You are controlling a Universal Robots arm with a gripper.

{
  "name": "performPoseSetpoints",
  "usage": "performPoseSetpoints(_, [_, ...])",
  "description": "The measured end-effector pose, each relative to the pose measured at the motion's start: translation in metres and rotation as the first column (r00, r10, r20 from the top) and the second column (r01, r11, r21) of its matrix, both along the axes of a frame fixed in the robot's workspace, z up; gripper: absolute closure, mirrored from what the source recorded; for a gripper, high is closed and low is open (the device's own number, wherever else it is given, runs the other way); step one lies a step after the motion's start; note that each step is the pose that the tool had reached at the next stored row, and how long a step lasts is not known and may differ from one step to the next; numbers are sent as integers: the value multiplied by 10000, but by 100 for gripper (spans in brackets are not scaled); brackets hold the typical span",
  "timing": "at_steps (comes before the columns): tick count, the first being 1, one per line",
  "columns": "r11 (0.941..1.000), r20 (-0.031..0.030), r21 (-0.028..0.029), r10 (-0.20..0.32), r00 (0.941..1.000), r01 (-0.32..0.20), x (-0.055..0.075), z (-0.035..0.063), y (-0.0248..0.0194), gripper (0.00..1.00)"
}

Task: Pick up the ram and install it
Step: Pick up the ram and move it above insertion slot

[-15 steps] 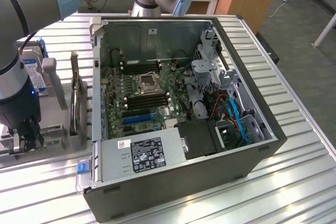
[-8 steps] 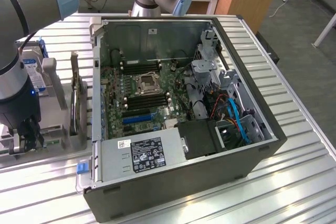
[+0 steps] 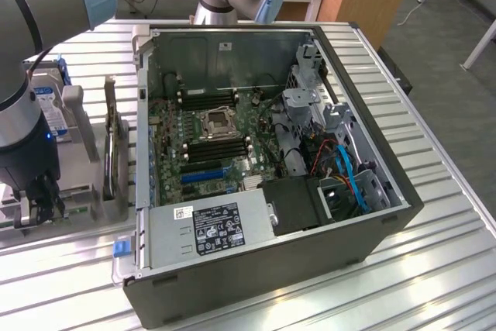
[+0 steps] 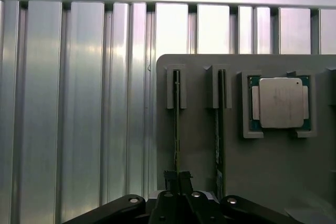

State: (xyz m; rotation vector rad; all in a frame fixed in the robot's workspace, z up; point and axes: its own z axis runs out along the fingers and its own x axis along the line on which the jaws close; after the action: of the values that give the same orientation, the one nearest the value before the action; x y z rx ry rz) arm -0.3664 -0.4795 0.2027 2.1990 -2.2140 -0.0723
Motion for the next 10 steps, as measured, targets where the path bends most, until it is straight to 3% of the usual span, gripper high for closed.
performPoseSetpoints(10, [10000,0,-1,37,10000,-37,0,1,0,88])
